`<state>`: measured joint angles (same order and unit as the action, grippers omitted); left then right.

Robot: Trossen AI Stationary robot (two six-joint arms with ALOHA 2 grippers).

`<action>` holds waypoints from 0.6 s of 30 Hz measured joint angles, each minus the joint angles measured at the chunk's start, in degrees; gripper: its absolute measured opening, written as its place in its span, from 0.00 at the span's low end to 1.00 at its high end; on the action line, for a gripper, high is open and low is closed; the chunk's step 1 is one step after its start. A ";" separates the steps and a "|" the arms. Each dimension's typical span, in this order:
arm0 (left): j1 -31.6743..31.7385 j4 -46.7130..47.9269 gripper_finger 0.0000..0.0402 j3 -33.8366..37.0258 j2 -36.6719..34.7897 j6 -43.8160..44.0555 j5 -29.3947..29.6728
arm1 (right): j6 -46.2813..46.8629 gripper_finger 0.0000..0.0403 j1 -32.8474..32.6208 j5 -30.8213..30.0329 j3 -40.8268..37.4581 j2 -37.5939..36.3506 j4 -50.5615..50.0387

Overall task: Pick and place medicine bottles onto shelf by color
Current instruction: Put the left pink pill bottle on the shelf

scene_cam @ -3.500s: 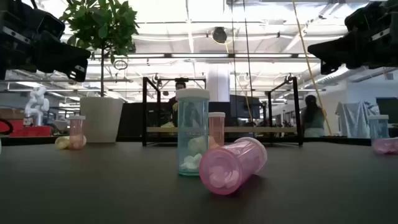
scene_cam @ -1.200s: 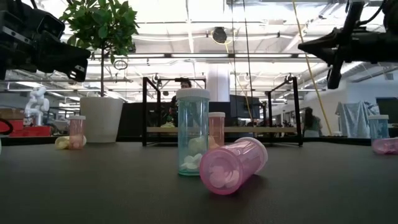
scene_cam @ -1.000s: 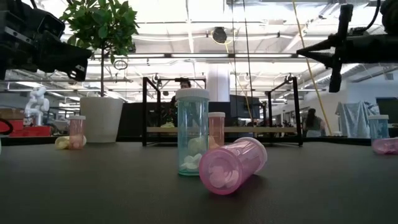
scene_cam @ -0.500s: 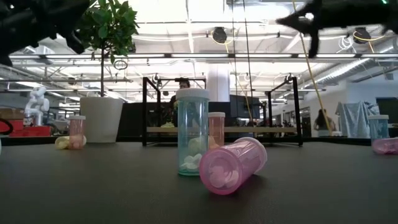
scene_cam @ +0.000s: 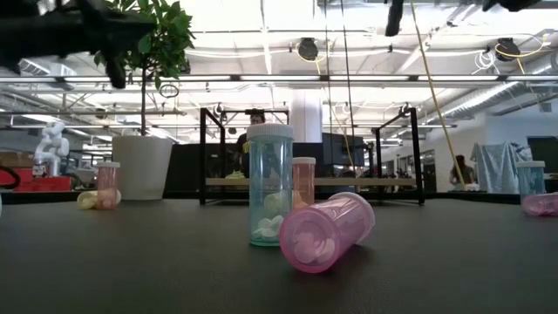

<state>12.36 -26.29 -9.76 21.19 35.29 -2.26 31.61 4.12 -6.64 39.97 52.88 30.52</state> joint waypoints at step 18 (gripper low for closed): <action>-5.83 13.20 0.02 -34.15 39.99 3.34 2.29 | -8.50 0.03 -0.22 8.76 9.70 -0.62 -46.21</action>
<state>6.53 -13.09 -43.90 61.18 38.64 0.03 23.12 3.90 2.12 49.67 52.27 -15.69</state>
